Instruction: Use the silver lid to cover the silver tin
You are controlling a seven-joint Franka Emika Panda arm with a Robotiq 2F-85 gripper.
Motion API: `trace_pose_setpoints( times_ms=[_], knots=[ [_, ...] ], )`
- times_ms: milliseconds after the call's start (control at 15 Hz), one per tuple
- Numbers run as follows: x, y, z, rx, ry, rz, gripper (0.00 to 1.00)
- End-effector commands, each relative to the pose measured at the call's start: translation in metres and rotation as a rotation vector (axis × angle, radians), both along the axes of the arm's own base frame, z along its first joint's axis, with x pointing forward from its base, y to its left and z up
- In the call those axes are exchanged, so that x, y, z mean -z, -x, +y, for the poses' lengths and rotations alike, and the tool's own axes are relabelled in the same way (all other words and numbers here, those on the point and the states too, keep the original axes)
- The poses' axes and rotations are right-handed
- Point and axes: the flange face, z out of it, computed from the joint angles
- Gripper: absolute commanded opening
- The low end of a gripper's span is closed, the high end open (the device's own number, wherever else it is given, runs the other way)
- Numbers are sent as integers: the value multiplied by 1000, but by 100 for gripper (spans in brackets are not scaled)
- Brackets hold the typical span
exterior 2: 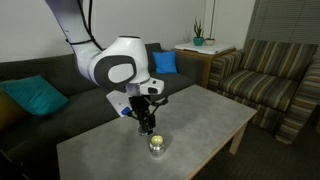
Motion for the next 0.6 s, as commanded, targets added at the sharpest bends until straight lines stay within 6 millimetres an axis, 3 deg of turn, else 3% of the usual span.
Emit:
trace_pose_setpoints(
  times_ms=[0,533],
  knots=[
    [1,-1,0,0,0,1,44],
    [34,-58,-40,116,-114,120,44]
  ],
)
